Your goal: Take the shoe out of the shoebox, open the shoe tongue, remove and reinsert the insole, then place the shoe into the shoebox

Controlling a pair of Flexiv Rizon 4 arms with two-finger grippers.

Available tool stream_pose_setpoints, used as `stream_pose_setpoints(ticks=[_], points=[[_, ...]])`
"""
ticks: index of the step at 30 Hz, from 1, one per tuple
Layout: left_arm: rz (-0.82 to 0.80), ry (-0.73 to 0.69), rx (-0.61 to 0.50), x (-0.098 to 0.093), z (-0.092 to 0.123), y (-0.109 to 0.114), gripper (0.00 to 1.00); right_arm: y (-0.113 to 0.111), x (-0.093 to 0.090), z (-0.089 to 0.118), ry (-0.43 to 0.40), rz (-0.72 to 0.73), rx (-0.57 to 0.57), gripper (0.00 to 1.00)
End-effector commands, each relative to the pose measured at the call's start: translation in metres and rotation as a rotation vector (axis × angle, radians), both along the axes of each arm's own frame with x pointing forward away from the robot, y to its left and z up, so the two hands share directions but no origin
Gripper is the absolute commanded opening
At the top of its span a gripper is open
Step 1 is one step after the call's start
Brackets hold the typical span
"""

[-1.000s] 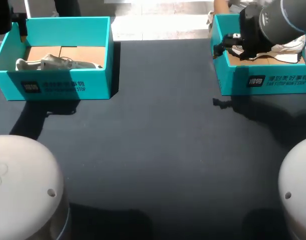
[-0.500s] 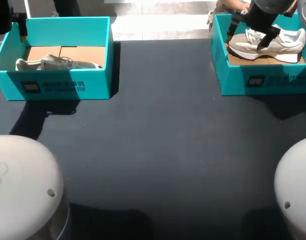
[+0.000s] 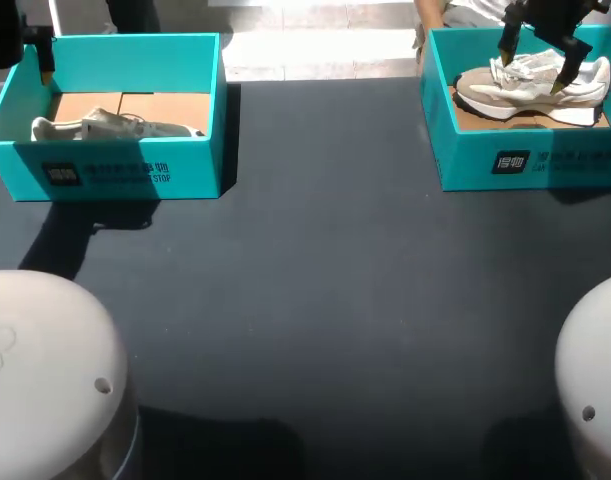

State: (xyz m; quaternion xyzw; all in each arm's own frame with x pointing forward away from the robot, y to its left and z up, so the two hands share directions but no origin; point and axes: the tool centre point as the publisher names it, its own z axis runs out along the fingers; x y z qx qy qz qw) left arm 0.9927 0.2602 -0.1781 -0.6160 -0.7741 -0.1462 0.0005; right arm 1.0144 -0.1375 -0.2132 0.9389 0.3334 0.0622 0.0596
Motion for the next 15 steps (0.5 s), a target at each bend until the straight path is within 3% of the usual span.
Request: stream_pose_setpoints(ticks=[1, 11, 14, 15], points=[[-0.001, -0.003, 0.001, -0.001, 0.000, 0.000, 1.00, -0.025, 0.001, 0.004, -0.064, -0.100, -0.003, 1.00], [-0.001, -0.003, 0.001, -0.001, 0.000, 0.000, 1.00, -0.053, 0.016, -0.004, -0.013, -0.018, -0.051, 1.00], [-0.001, -0.003, 0.001, -0.001, 0.000, 0.000, 1.00, -0.059, 0.020, -0.006, 0.015, 0.049, -0.048, 1.00], [-0.001, -0.003, 0.001, -0.001, 0.000, 0.000, 1.00, -0.061, 0.021, -0.008, 0.039, 0.140, -0.044, 1.00]])
